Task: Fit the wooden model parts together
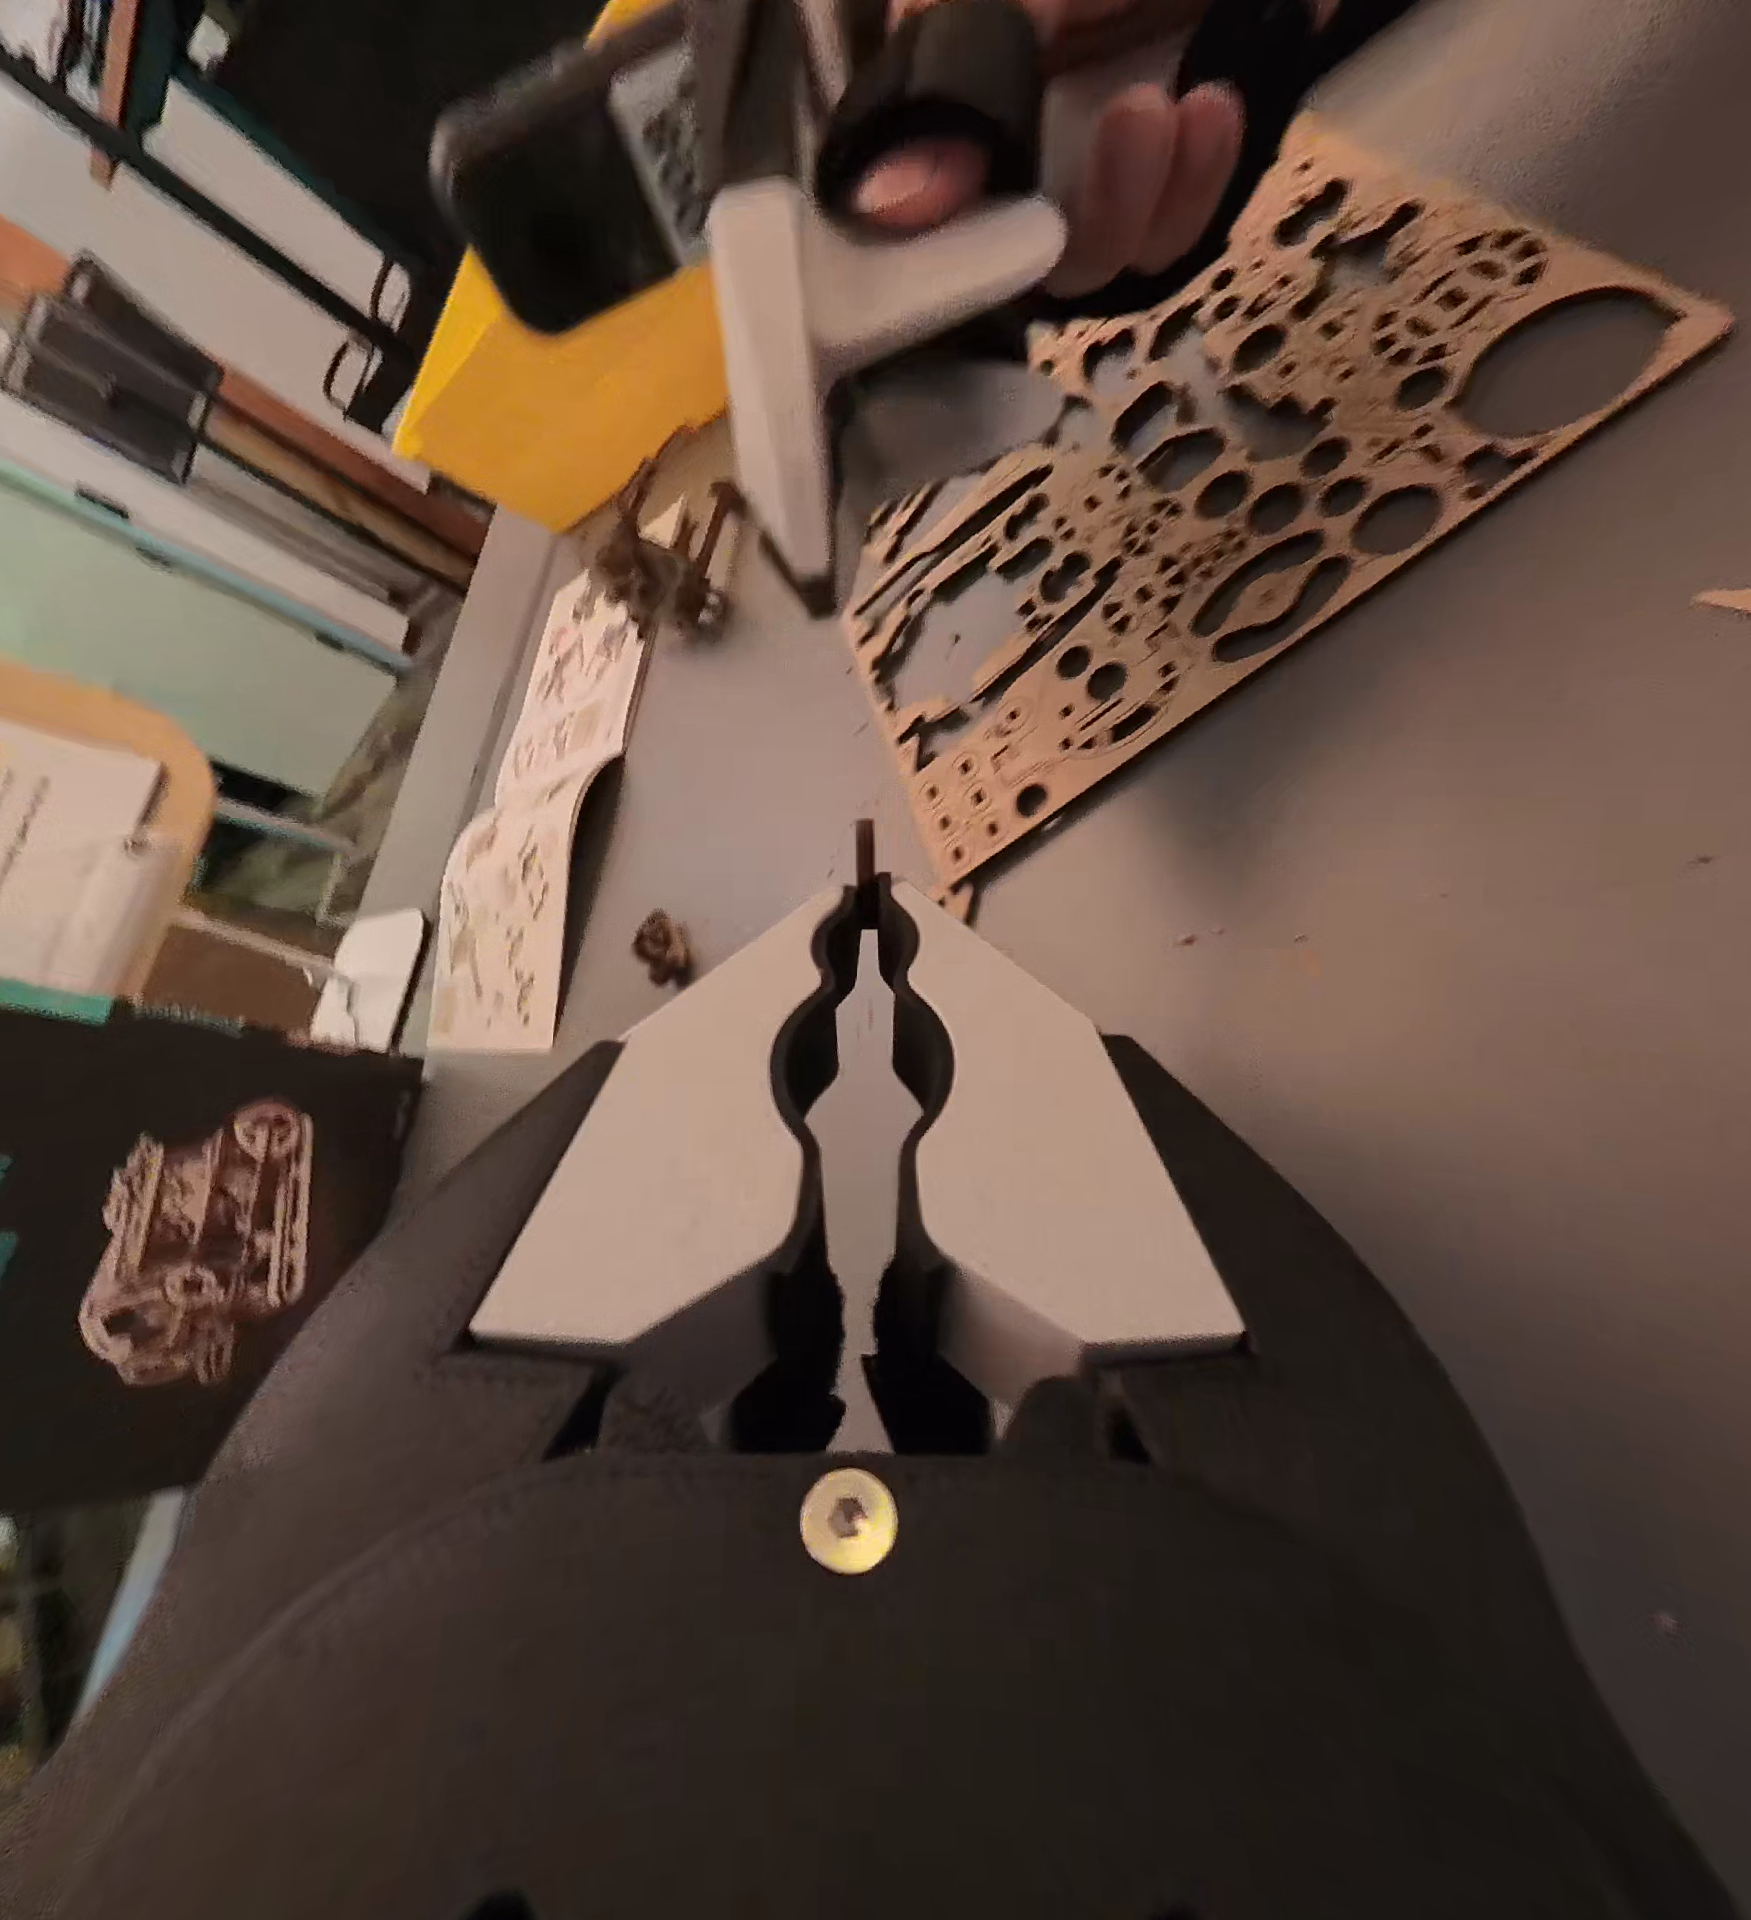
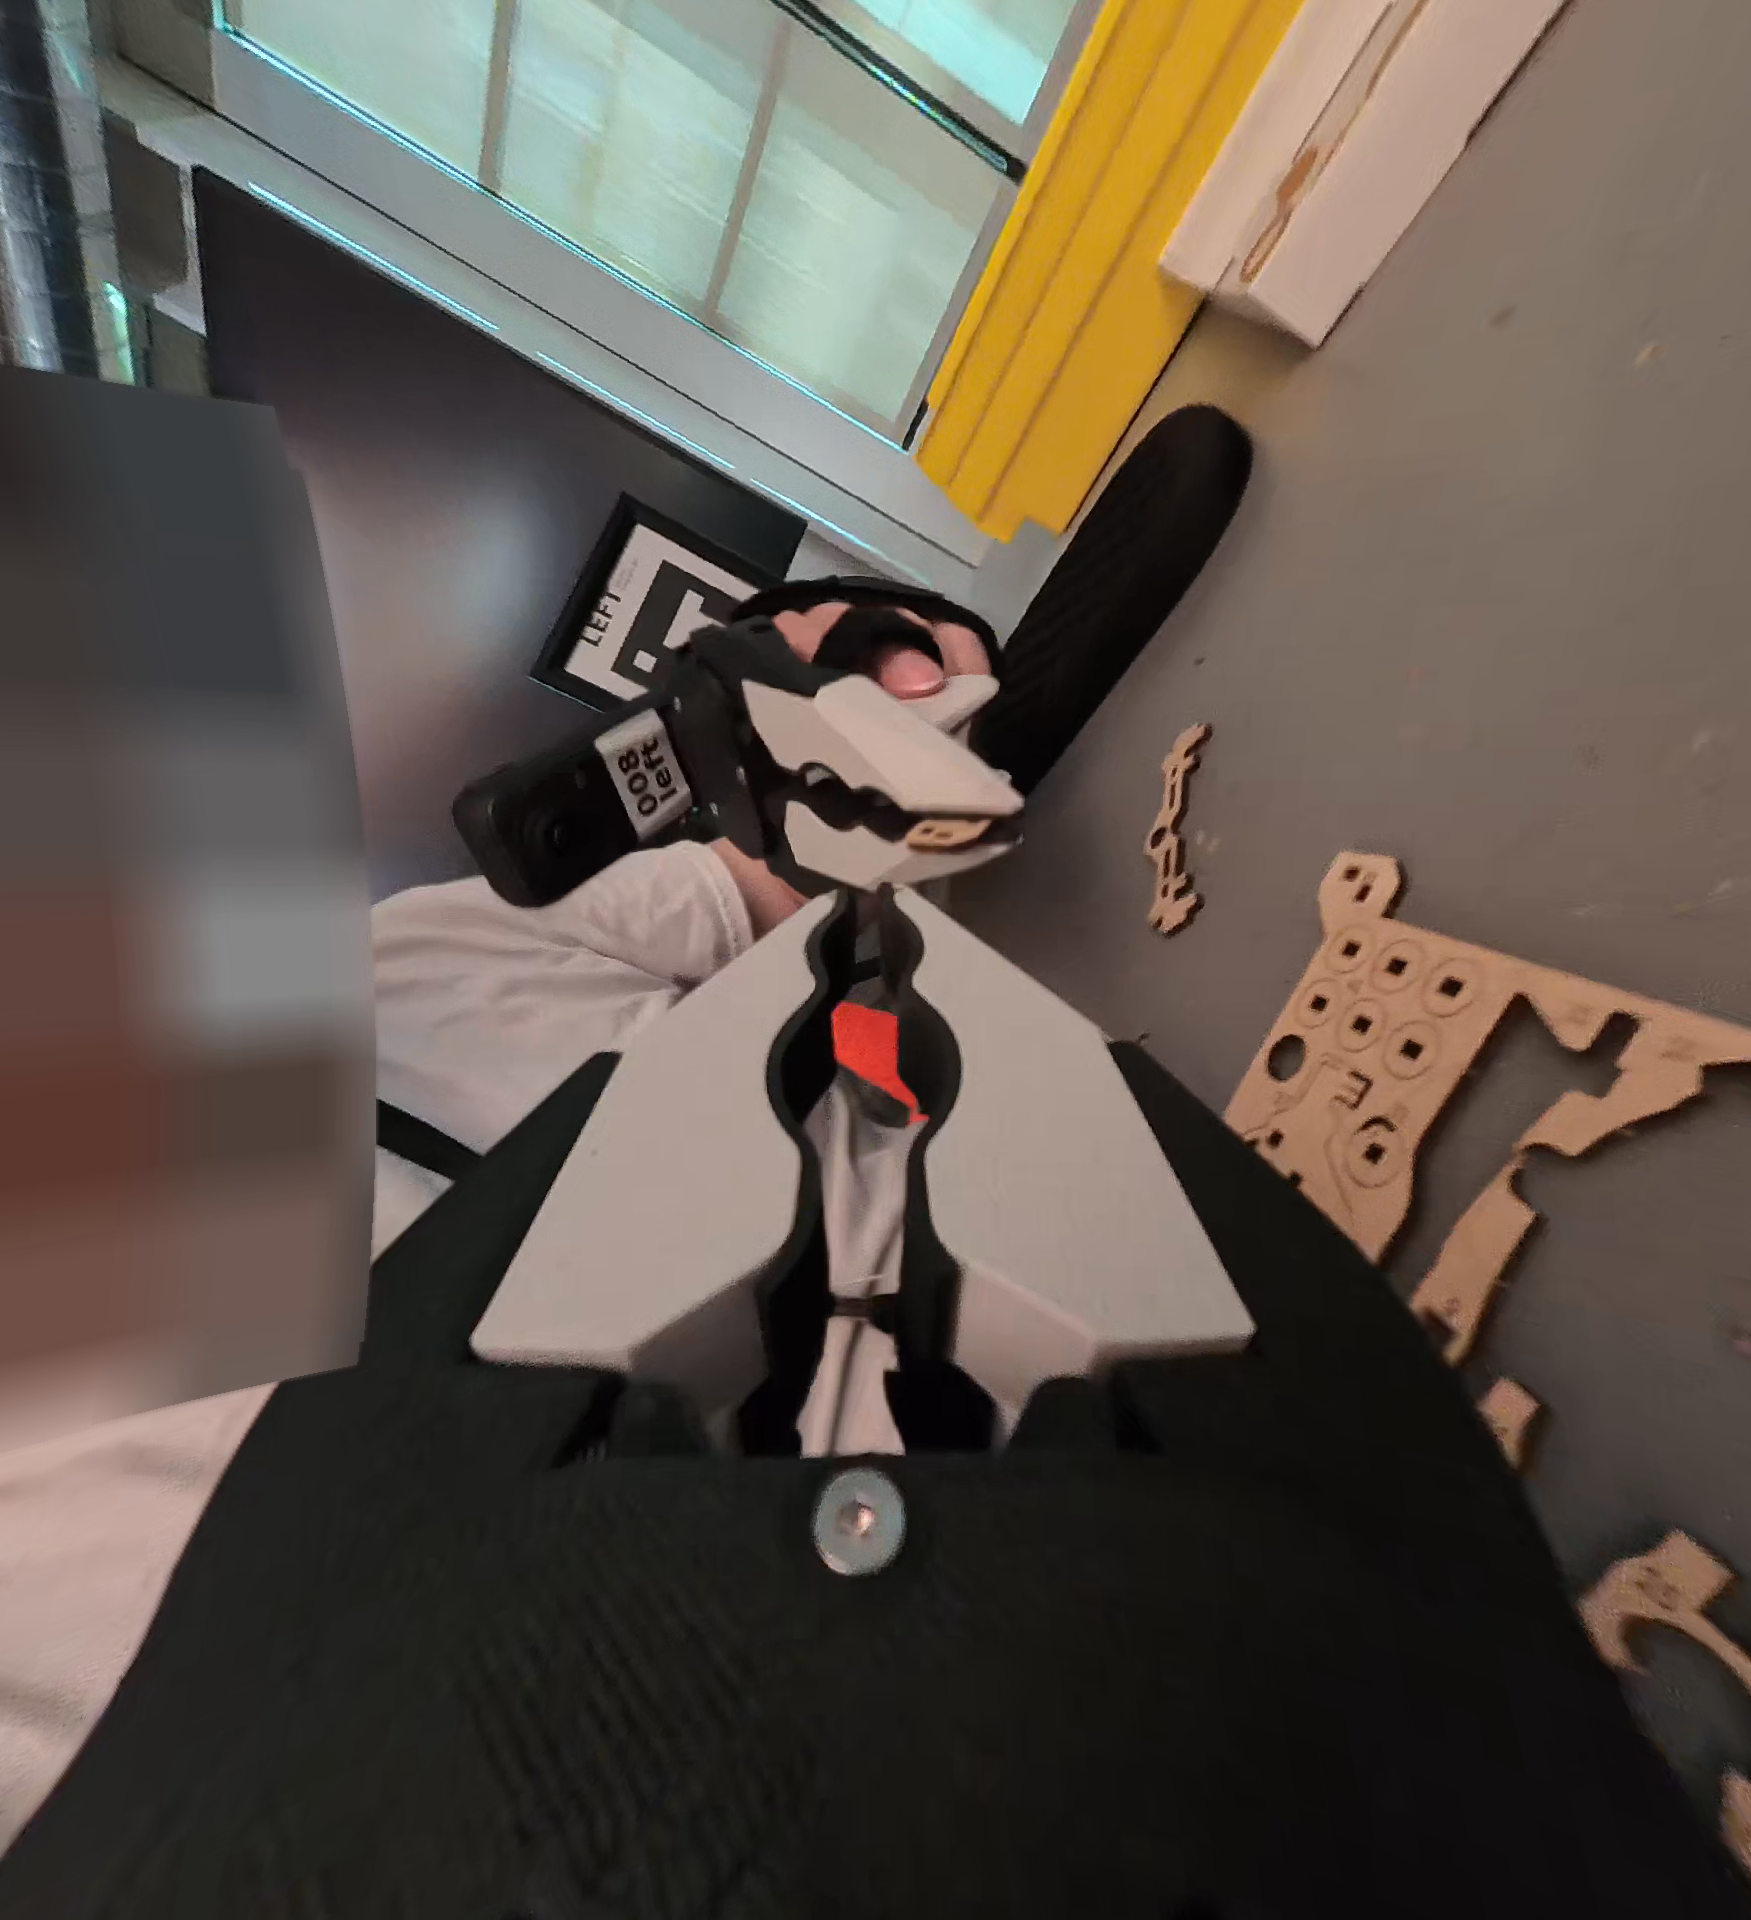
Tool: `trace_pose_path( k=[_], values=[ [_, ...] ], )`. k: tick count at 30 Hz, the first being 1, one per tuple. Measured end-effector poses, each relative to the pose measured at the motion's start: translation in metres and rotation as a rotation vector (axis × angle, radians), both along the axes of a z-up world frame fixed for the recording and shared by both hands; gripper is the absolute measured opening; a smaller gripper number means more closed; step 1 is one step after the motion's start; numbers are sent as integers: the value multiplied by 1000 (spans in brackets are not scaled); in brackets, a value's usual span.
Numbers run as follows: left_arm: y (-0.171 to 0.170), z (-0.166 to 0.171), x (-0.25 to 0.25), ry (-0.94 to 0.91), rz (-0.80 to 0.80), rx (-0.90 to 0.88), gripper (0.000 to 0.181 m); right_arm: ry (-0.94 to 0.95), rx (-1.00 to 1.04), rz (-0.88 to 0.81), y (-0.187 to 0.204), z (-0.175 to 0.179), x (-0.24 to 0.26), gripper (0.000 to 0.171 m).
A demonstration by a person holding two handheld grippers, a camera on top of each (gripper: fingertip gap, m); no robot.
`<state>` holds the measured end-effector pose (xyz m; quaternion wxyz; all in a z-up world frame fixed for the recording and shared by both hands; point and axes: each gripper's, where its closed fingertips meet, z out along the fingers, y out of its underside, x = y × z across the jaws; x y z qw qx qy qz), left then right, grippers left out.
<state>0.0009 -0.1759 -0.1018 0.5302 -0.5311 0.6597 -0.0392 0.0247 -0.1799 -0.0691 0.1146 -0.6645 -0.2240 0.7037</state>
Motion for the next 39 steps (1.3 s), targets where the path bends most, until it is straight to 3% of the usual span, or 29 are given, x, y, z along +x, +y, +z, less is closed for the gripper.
trace_pose_path(
  k=[7,9,12,15,18,20,22,24,26,29,33,39],
  values=[
    [38,-12,-38,-6,138,-351,1,-168,251,-49,38,-12,4,2],
    [39,-17,-47,18,141,-448,9,-202,278,-53,53,-17,2,3],
    [35,-21,-62,42,153,-559,28,-322,377,-82,77,-28,8,23],
    [28,-34,-78,103,171,-600,33,-376,543,-120,86,-13,28,23],
    [20,-43,-86,118,183,-608,30,-320,783,-298,93,32,62,24],
    [18,-46,-89,113,197,-625,31,-274,948,-417,89,61,86,36],
    [19,-45,-91,94,208,-626,31,-277,1059,-510,83,76,106,59],
    [21,-42,-92,68,211,-630,32,-327,1088,-563,77,74,121,82],
    [21,-41,-93,53,211,-638,32,-386,1088,-565,70,62,133,94],
    [22,-41,-98,51,216,-639,32,-434,1109,-678,64,59,158,82],
    [21,-46,-99,72,198,-643,34,-403,1092,-707,48,49,173,61],
    [15,-57,-88,172,101,-630,42,-321,974,-682,37,26,158,60]
  ],
)
